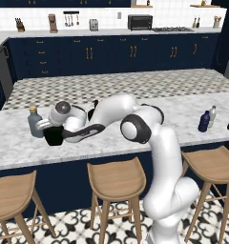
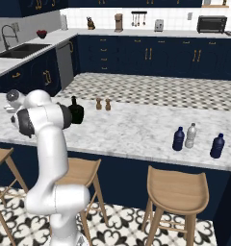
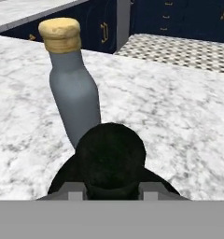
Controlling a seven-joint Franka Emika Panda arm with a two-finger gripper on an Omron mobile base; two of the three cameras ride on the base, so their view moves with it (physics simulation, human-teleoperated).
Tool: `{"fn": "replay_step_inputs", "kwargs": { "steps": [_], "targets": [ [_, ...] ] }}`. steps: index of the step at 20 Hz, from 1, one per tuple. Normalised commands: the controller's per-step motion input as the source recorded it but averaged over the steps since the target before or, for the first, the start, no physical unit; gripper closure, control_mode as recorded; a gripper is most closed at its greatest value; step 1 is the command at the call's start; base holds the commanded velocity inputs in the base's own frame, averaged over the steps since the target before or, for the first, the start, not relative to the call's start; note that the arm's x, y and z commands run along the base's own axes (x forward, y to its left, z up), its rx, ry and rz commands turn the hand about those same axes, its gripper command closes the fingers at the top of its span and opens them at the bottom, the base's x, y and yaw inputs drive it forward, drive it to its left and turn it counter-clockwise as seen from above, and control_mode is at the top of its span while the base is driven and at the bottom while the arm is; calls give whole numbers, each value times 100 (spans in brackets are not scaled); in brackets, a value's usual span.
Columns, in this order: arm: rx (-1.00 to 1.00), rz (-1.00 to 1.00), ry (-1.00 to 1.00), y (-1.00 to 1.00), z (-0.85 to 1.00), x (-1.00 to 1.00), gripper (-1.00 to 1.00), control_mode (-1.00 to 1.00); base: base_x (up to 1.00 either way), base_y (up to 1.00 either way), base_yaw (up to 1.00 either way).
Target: Move the plastic bottles in the middle to the plastics group, and the glass bottles in the middle to the glass group.
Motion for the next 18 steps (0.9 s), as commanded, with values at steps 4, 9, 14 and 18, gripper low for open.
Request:
{"fn": "replay_step_inputs", "kwargs": {
  "steps": [4, 9, 14, 18],
  "targets": [
    [0, 1, -2, 28, -17, 18, 100, -100, 0, 0, 0],
    [0, 2, 0, 3, -27, 1, 100, -100, 0, 0, 0],
    [0, 4, 0, -47, -36, -24, -100, -100, 0, 0, 0],
    [0, 2, -2, -24, -17, -9, -100, -100, 0, 0, 0]
  ]
}}
